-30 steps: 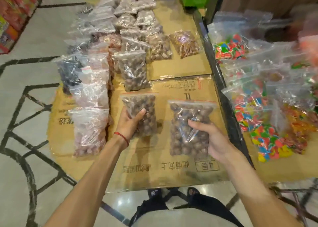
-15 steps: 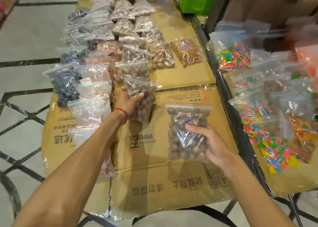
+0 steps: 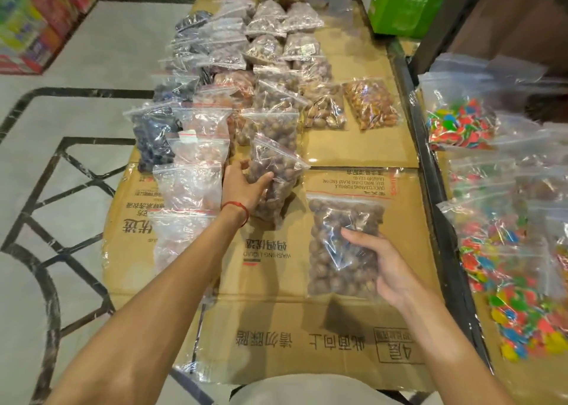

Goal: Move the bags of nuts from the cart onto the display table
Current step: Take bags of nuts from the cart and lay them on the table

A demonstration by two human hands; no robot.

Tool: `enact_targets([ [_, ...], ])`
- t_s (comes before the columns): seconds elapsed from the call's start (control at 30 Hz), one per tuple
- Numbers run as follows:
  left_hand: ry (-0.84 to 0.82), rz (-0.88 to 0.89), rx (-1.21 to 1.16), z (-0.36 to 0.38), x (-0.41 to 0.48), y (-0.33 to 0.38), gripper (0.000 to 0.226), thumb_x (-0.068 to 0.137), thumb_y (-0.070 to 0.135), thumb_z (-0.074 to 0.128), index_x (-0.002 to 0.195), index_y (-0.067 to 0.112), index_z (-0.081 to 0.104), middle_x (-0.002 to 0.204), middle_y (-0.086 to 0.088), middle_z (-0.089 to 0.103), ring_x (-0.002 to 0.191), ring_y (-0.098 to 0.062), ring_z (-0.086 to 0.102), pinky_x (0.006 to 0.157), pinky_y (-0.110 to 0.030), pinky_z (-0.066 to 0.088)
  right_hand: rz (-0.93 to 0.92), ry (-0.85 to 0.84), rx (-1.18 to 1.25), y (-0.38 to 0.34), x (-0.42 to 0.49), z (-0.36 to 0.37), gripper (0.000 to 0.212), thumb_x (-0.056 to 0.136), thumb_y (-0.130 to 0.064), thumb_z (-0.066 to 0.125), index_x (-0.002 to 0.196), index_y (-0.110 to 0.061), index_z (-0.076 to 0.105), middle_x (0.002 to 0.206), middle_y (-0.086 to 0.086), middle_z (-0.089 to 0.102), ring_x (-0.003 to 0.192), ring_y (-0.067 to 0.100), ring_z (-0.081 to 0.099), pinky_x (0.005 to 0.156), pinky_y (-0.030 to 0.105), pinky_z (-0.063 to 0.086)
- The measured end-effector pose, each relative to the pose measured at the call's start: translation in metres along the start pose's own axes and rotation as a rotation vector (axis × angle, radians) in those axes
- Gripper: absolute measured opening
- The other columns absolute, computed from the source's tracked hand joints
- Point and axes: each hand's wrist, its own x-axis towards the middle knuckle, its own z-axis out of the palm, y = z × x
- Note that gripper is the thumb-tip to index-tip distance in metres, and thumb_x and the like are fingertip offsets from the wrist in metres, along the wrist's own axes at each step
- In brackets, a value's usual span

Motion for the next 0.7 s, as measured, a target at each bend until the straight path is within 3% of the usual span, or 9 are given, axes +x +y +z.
enact_targets([
  [0.07,0.024,0.071,0.119,-0.006,-0.013,0.003,0.07,0.085,0.039,0.083,0.141,0.012,0.05,0.136,-0.008,0.057,0.124,-0.024,0.056,0.106,-0.037,0.048,0.0,-0.007,-0.045,0.0,-0.001,-0.002,0.051,0.071,-0.022,0.09,0.118,-0.009,0.076,0.112,0.015,0.08,0.091,0.028,0.078,0.071,0.033,0.064],
  [0.17,0.055,0.208,0.333,-0.016,-0.046,0.005,0.064,0.093,0.04,0.074,0.145,0.012,0.048,0.141,-0.009,0.056,0.132,-0.027,0.049,0.11,-0.04,0.042,0.013,-0.003,-0.107,0.001,-0.003,-0.006,0.033,0.075,-0.027,0.085,0.105,-0.014,0.08,0.105,0.012,0.082,0.087,0.026,0.079,0.076,0.035,0.062],
  [0.3,0.082,0.454,0.621,-0.034,-0.089,0.0,0.054,0.1,0.045,0.058,0.144,0.014,0.05,0.138,-0.008,0.057,0.126,-0.028,0.048,0.108,-0.043,0.043,0.012,-0.039,-0.159,0.0,-0.002,-0.005,0.04,0.076,-0.027,0.086,0.11,-0.009,0.075,0.102,0.011,0.083,0.093,0.027,0.08,0.081,0.037,0.06],
  [0.43,0.046,0.51,0.891,-0.049,-0.118,-0.016,0.06,0.101,0.053,0.042,0.146,0.015,0.049,0.141,-0.006,0.054,0.129,-0.029,0.045,0.106,-0.046,0.045,-0.001,-0.078,-0.266,0.002,0.006,0.001,0.037,0.078,-0.031,0.087,0.106,-0.013,0.072,0.076,-0.001,0.078,0.058,0.016,0.07,0.052,0.028,0.051],
  [0.47,0.044,0.504,0.921,-0.051,-0.126,-0.018,0.06,0.1,0.054,0.039,0.146,0.016,0.048,0.141,-0.006,0.054,0.13,-0.028,0.044,0.105,-0.047,0.045,-0.01,-0.103,-0.301,0.003,0.01,0.004,0.042,0.075,-0.035,0.089,0.108,-0.014,0.072,0.079,0.002,0.079,0.06,0.021,0.068,0.052,0.03,0.051],
  [0.53,0.043,0.488,0.962,-0.053,-0.141,-0.026,0.061,0.101,0.056,0.036,0.145,0.017,0.049,0.142,-0.006,0.055,0.133,-0.029,0.044,0.106,-0.048,0.045,-0.028,-0.136,-0.347,0.008,0.019,0.012,0.048,0.075,-0.034,0.091,0.115,-0.016,0.073,0.099,0.007,0.083,0.083,0.031,0.075,0.073,0.04,0.06],
  [0.63,0.028,0.444,1.017,-0.056,-0.157,-0.035,0.063,0.103,0.058,0.032,0.147,0.016,0.049,0.145,-0.007,0.055,0.135,-0.03,0.046,0.108,-0.047,0.043,-0.055,-0.196,-0.387,0.01,0.035,0.028,0.039,0.084,-0.019,0.086,0.12,-0.017,0.071,0.111,0.001,0.082,0.104,0.019,0.079,0.085,0.03,0.062],
  [0.7,0.025,0.432,1.026,-0.059,-0.164,-0.039,0.063,0.103,0.058,0.032,0.146,0.016,0.05,0.145,-0.007,0.054,0.136,-0.03,0.045,0.11,-0.047,0.042,-0.051,-0.226,-0.419,0.011,0.048,0.039,0.036,0.087,-0.019,0.084,0.12,-0.018,0.07,0.115,0.002,0.082,0.108,0.02,0.078,0.093,0.035,0.061],
])
